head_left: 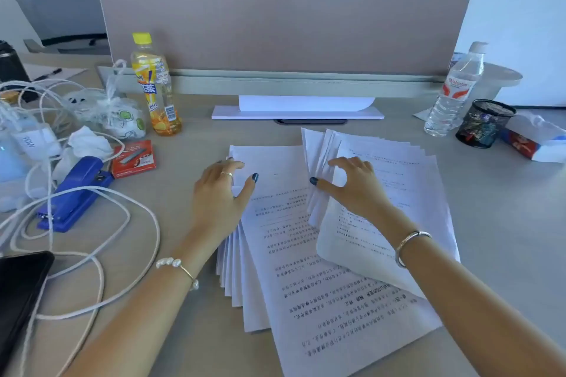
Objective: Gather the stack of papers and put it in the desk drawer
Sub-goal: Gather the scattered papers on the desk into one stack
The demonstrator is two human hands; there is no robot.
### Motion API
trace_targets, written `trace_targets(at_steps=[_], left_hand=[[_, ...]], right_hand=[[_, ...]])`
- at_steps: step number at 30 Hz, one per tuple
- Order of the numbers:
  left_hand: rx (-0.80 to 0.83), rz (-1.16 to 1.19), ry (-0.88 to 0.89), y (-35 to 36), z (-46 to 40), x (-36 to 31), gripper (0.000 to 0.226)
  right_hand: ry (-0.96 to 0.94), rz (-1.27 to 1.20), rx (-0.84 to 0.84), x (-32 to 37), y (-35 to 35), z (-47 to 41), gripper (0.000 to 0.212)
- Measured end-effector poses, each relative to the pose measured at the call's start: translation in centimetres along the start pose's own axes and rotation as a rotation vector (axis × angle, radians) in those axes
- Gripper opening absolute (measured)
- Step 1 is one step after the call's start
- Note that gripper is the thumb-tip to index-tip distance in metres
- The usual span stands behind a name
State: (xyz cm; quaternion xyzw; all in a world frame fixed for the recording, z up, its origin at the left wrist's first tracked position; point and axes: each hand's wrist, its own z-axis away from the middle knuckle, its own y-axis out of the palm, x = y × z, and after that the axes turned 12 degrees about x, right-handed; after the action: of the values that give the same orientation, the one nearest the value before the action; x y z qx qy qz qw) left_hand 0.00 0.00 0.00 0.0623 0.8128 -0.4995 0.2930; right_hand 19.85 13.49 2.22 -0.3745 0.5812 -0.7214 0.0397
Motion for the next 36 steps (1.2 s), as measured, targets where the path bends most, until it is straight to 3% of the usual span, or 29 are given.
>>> trace_targets(at_steps=[6, 9, 14, 17, 24, 27, 30, 33, 36], left_hand=[[0.202, -0.187, -0.284, -0.7, 0.6, 1.0, 0.066], [0.303, -0.231, -0.308, -1.2, 0.5, 1.4, 0.068], [0.378, 0.293, -0.303, -1.2, -0.3, 1.2, 0.073], [0.287, 0.472, -0.326, -0.8, -0.1, 0.4, 0.075], [0.178, 0.787, -0.352, -0.1, 0.9, 0.3, 0.057], [0.129, 0.781, -0.324, -0.3, 1.0, -0.2, 0.035], [0.120, 0.781, -0.311, -0.3, 1.1, -0.3, 0.036], [0.151, 0.608, -0.289, 0.1, 1.4, 0.2, 0.059], [0.203, 0.301, -0.322, 0.1, 1.8, 0.4, 0.070]], right_hand=[[0.157, 0.018, 0.057, 1.8, 1.4, 0.2, 0.087], [0.190, 0.036, 0.112, 3.1, 1.6, -0.4, 0.076], [0.159, 0.136, 0.070, 4.6, 2.3, -0.4, 0.043], [0.089, 0.153, 0.055, 4.7, 2.0, -0.2, 0.042], [-0.106, -0.121, 0.118, 5.4, 2.7, 3.9, 0.052], [-0.214, -0.251, 0.225, 6.4, 3.8, 6.6, 0.052], [-0.234, -0.406, 0.342, 5.9, 3.6, 7.0, 0.057], [-0.226, -0.349, 0.154, 3.3, 1.8, 5.6, 0.056], [-0.004, -0.063, -0.045, -1.1, -0.4, 3.7, 0.060]])
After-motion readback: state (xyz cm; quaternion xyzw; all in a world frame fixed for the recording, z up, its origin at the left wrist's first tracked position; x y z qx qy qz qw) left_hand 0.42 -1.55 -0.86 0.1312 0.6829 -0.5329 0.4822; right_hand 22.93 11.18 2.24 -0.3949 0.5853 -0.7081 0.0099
